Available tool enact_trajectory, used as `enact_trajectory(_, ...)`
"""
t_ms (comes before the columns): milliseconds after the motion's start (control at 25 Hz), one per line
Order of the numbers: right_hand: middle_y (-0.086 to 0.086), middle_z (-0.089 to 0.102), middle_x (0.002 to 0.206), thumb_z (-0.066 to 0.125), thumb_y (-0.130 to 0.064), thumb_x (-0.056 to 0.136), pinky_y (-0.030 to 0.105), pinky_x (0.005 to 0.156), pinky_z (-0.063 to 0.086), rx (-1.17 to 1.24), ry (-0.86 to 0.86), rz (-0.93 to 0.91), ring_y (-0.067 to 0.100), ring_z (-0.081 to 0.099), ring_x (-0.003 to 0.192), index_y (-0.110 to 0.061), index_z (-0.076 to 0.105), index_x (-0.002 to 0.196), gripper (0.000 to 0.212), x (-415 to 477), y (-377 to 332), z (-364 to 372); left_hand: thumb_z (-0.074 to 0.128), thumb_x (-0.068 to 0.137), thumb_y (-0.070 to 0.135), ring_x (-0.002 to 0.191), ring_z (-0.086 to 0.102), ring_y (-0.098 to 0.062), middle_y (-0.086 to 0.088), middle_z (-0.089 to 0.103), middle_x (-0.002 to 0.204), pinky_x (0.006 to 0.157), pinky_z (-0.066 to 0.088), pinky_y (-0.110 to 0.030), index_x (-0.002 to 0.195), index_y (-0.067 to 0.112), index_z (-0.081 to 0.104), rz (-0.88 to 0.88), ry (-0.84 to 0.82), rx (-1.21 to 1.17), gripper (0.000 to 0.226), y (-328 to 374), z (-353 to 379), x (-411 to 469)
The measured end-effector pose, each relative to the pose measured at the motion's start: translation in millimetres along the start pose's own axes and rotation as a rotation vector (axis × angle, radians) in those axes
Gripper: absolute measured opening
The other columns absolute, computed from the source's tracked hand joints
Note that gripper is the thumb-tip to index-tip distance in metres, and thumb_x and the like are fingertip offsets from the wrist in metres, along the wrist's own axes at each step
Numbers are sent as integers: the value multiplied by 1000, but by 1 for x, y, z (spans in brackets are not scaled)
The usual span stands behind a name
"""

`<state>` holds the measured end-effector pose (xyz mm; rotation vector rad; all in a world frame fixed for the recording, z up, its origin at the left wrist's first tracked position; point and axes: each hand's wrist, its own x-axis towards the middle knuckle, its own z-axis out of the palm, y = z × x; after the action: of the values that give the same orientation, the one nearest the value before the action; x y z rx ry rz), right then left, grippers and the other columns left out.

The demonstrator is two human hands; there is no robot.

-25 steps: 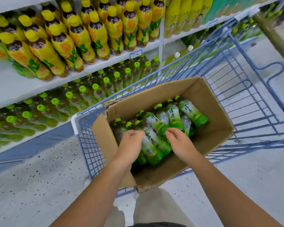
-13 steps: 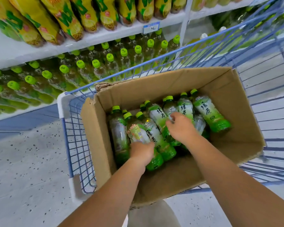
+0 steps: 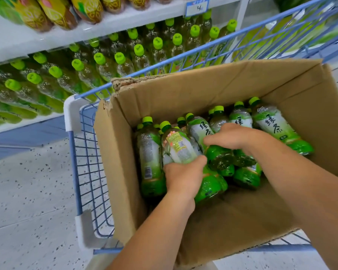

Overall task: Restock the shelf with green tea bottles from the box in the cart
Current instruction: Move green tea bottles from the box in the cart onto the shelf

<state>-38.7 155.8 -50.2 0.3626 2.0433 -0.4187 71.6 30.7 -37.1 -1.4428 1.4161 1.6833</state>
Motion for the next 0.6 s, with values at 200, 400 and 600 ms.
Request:
enact_trajectory(200,10,54,125,76,-33,71,28,67,42,291,-21,7,22,51,101,-8,49,127,68,-6,7,24,75,50,36,85,73,-17,1,76,96,76,63,-41,109,24,66,136,-90,162,61,-2,-13,-2)
enact_trajectory(400,13,71,101,76,-33,55,31,65,56,659,-16,30,26,72,84,-7,58,116,69,-22,24,37,66,81,36,91,69,-18,2,71,97,87,56,-48,112,22,54,263,-150,238,36,4,-25,-21)
enact_trajectory(600,8,75,98,71,-30,79,38,73,59,1018,97,-65,25,74,87,-15,63,116,41,-55,42,64,66,86,48,102,70,-18,2,71,114,92,56,-49,122,24,49,240,-323,267,46,17,-41,-29)
